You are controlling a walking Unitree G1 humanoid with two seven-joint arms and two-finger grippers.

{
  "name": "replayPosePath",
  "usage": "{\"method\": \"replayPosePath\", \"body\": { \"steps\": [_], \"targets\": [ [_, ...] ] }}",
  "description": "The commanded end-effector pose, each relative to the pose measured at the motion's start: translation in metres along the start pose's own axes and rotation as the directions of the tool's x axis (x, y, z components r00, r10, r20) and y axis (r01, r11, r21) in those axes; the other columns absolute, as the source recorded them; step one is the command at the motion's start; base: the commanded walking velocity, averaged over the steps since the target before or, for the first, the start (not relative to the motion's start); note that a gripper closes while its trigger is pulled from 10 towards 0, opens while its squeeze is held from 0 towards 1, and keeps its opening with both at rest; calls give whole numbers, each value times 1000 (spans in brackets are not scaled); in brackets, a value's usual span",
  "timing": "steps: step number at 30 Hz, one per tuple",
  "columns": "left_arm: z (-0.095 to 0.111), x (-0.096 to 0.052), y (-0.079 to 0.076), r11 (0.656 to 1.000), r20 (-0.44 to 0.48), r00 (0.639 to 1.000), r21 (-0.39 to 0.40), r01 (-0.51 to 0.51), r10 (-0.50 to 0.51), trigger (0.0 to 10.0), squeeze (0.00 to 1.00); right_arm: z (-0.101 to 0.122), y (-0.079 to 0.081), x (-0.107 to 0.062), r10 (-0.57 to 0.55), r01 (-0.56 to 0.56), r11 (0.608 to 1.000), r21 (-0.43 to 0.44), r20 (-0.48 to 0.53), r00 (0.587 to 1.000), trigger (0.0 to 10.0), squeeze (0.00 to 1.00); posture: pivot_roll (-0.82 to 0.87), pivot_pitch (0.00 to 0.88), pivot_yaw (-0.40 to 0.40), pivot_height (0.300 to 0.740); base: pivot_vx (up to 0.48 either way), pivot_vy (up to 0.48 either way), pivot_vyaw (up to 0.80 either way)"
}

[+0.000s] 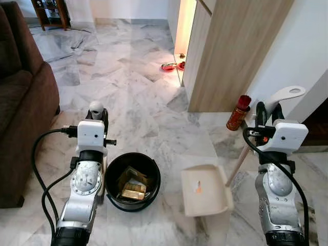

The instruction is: Sweep floor

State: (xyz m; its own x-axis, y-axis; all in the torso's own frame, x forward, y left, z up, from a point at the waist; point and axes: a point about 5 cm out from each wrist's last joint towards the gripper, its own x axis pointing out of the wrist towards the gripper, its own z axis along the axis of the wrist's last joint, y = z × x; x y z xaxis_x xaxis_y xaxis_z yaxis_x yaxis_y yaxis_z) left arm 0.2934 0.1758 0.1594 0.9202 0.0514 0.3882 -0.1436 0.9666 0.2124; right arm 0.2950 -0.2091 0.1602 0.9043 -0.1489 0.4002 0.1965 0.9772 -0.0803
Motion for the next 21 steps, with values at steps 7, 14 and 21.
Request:
{"method": "replayPosePath", "body": {
  "steps": [7,14,21],
  "targets": [
    [11,0,3,1000,45,999,-24,-15,16,10000,0,-7,-5,-4,-30,30,999,26,3,1000,10000,0,107,79,-63,740,0,0,0],
    [14,-1,4,1000,56,998,-19,-23,24,10000,0,-12,-2,-7,-31,31,999,45,-11,999,10000,0,108,89,-64,740,0,0,0],
    [16,0,2,1000,68,998,-9,-17,18,10000,0,-15,-2,-8,-32,33,998,55,-17,999,10000,0,107,98,-65,740,0,0,0]
  ]
}}
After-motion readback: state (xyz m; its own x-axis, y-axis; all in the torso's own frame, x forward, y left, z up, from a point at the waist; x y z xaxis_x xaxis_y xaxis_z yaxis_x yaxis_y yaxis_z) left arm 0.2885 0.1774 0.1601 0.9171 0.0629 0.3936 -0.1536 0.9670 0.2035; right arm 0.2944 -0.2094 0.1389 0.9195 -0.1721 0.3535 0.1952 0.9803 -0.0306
